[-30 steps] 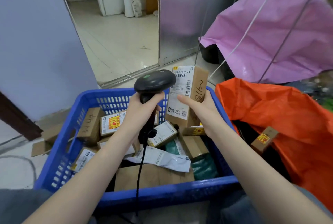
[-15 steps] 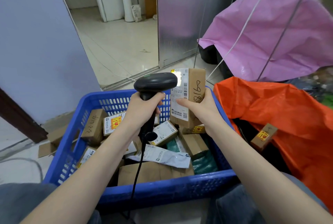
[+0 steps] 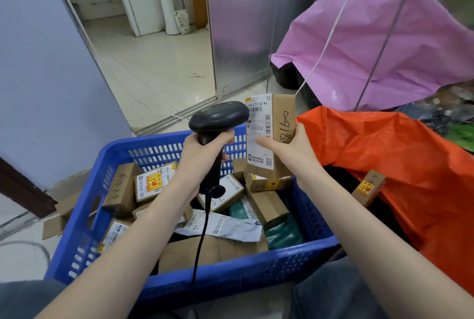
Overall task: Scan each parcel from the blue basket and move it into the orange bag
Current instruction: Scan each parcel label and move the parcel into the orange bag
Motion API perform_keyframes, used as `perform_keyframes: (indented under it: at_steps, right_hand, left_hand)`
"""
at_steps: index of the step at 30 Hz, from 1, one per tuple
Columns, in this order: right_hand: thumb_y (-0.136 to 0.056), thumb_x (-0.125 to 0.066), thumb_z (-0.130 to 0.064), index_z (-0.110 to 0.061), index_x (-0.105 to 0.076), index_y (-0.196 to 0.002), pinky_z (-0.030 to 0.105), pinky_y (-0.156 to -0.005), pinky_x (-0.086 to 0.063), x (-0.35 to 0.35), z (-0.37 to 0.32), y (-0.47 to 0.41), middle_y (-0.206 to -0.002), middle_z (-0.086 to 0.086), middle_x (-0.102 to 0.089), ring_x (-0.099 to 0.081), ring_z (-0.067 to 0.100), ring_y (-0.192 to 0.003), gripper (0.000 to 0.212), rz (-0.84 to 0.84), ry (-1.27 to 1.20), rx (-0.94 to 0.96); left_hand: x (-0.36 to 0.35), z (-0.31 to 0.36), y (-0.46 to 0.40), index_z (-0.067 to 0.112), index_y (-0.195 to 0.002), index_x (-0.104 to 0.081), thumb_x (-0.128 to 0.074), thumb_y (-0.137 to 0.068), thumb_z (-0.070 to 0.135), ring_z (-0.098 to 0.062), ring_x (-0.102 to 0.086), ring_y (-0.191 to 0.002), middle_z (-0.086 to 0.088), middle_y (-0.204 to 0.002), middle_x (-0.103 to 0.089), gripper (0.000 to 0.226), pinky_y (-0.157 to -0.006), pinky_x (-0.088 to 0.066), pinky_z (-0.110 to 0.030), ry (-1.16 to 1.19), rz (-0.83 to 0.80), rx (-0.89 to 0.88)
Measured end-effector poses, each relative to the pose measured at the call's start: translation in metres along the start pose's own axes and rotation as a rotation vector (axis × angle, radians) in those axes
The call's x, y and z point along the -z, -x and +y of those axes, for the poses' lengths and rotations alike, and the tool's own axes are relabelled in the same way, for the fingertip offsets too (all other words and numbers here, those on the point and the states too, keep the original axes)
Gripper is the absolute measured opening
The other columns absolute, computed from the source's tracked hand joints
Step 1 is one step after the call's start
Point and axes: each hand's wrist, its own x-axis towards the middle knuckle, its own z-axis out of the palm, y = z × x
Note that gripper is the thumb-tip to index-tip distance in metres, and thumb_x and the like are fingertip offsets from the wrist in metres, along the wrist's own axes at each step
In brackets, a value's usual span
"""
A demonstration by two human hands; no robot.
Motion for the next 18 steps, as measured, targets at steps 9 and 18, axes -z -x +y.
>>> perform_keyframes:
  at_steps: [9,18]
  right_hand:
    - [-0.080,-0.075,-0.029,-0.018,-0.042,-0.116,0.017,-0.064,-0.046,0.087,0.016,-0.024,-0.101,-0.011,-0.058,-0.059,0.001,-0.088,0.050,0.212,-0.091,-0.029]
    - [-0.075,-0.078,-0.028,-0.018,-0.042,-0.115,0.046,-0.091,-0.052,0.162,0.085,-0.030,-0.106,-0.004,-0.061,-0.062,0.021,-0.103,0.055,0.296,-0.002,-0.246]
  left_hand:
    - [-0.077,0.006,-0.002,0.020,-0.077,-0.056,-0.067,-0.086,0.031,-0.009,-0.058,-0.060,-0.001,-0.063,-0.061,0.018,-0.064,-0.046,-0.025,-0.083,-0.111,-0.046]
    - [-0.161,-0.034,-0.009,0.006,-0.081,-0.061,-0.070,-0.083,0.027,-0.003,-0.054,-0.047,-0.005,-0.059,-0.055,0.023,-0.057,-0.044,-0.021,-0.195,-0.243,-0.027]
